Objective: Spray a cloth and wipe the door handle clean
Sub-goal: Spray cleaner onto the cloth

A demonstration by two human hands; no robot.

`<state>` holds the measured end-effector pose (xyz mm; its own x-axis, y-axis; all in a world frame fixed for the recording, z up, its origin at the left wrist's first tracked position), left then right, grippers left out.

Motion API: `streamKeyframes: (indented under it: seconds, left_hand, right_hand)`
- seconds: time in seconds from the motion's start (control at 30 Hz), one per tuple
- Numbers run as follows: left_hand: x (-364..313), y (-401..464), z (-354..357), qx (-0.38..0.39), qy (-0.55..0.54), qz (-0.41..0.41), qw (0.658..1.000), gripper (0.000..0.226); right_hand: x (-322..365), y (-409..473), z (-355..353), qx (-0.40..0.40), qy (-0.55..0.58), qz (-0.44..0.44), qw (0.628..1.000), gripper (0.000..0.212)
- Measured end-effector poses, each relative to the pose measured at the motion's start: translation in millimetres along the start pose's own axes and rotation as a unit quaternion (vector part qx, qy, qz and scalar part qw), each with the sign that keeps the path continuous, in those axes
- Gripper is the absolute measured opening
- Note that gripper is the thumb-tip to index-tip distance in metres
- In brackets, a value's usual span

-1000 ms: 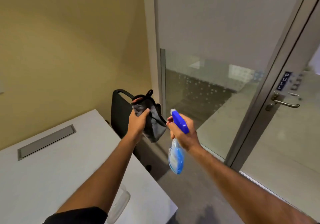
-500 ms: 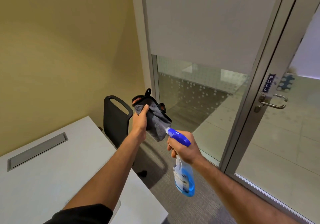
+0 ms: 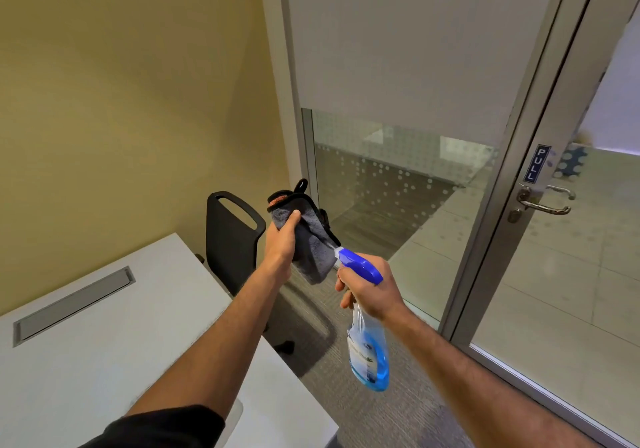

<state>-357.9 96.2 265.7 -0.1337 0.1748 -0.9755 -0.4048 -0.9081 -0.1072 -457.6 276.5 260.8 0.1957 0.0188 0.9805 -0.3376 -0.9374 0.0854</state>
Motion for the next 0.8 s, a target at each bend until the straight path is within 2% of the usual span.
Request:
streamKeyframes:
  seconds: [0.17, 0.3, 0.4, 0.7, 0.8]
  left_hand:
    - [-7, -1, -1, 0.005, 0.014, 0.005, 1.0, 0.012]
    - [-16, 0, -7, 0.003, 0.013, 0.016, 1.0, 0.026]
    - [-20, 0, -12, 0.004, 0.018, 0.02, 1.0, 0.029]
    - [-9, -6, -15, 0.001, 0.044, 0.021, 0.999, 0.046]
    - [-6, -11, -14, 0.006, 0.05, 0.021, 0.999, 0.046]
  right_hand:
    - [2, 3, 7, 0.003, -0.002, 0.003, 1.0, 0.016]
    - [-12, -3, 12, 0.032, -0.024, 0.039, 0.998, 0.019]
    - [-19, -7, 11, 0.014, -0.014, 0.055, 0.998, 0.019]
    - [6, 6, 6, -0.043, -0.016, -0.006, 0.999, 0.019]
    - [17, 5, 9, -0.015, -0.019, -0.029, 0.999, 0.021]
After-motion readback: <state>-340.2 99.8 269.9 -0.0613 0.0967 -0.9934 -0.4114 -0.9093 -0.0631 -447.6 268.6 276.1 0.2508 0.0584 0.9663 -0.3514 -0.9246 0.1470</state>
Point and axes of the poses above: each hand's wrist, its own y-axis towards the middle knuckle, its own z-axis out of the palm, x = y × z, the point moved 2 cm from there along y, towards the middle knuckle, and after that the axes turned 7 degrees about x, right-handed, at the moved point
